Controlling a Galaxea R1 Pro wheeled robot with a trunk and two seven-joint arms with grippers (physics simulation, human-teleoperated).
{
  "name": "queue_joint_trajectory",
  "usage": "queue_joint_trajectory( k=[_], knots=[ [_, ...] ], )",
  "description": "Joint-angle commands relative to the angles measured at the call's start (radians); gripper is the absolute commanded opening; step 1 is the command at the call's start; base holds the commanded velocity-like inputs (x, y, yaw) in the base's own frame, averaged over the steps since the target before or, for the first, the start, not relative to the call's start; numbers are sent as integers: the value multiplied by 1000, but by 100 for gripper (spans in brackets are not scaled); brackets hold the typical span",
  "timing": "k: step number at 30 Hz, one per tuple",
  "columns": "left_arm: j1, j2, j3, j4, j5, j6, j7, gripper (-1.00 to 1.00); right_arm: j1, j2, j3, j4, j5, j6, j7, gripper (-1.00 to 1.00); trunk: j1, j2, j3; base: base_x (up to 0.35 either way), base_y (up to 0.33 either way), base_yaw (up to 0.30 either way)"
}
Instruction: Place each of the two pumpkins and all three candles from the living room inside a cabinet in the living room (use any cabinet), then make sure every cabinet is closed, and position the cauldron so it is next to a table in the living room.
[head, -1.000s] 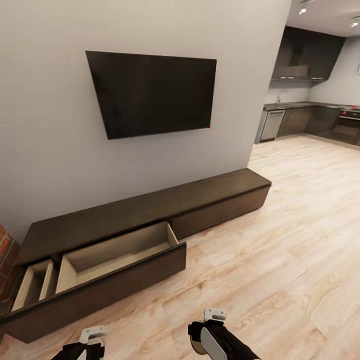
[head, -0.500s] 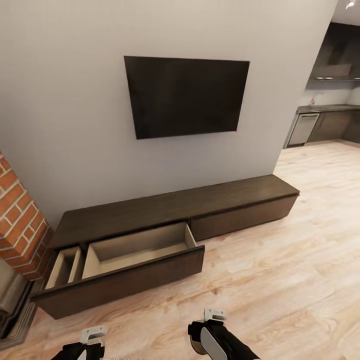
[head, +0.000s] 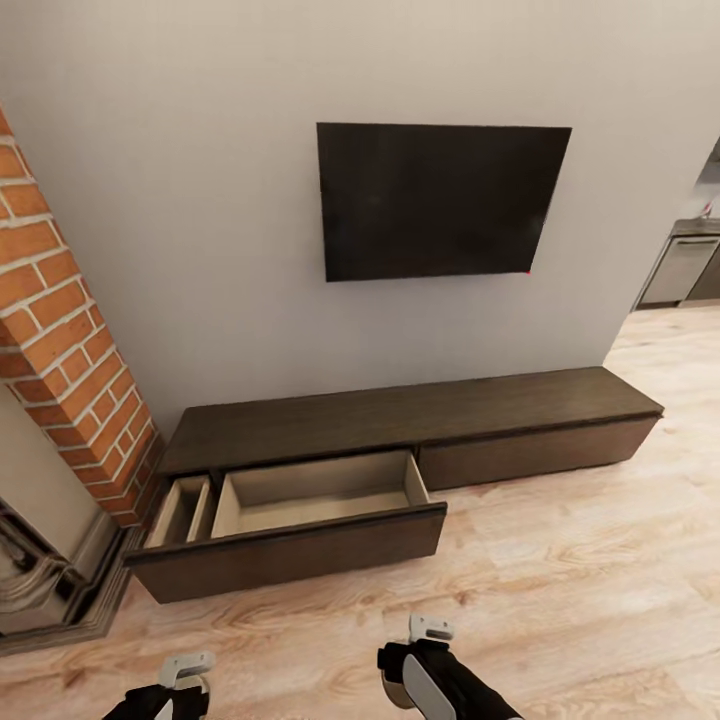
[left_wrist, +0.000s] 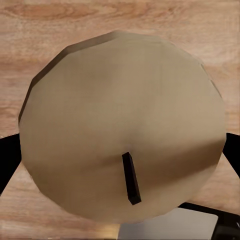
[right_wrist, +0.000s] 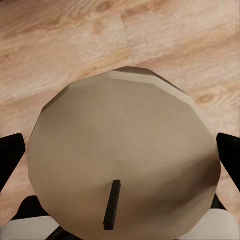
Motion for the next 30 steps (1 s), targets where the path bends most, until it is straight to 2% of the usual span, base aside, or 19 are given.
queue_joint_trajectory(
  k=[1,13,18,30],
  knots=[
    [0,0,0,0,-1,0,1,-100,0,-2,-1,0,-1,0,2,-100,-4,7,3,0,0,237],
    [0,-2,0,1,-1,1,3,-100,0,-8,-1,1,-1,-6,4,-100,-50,91,41,0,0,35],
    [0,-6,0,1,-2,1,2,-100,0,-6,-1,8,-3,-53,5,-100,-69,126,57,0,0,0],
    [0,-9,0,2,-2,2,2,-100,0,-5,-1,32,-1,-62,5,-100,-115,210,94,0,0,0]
  ],
)
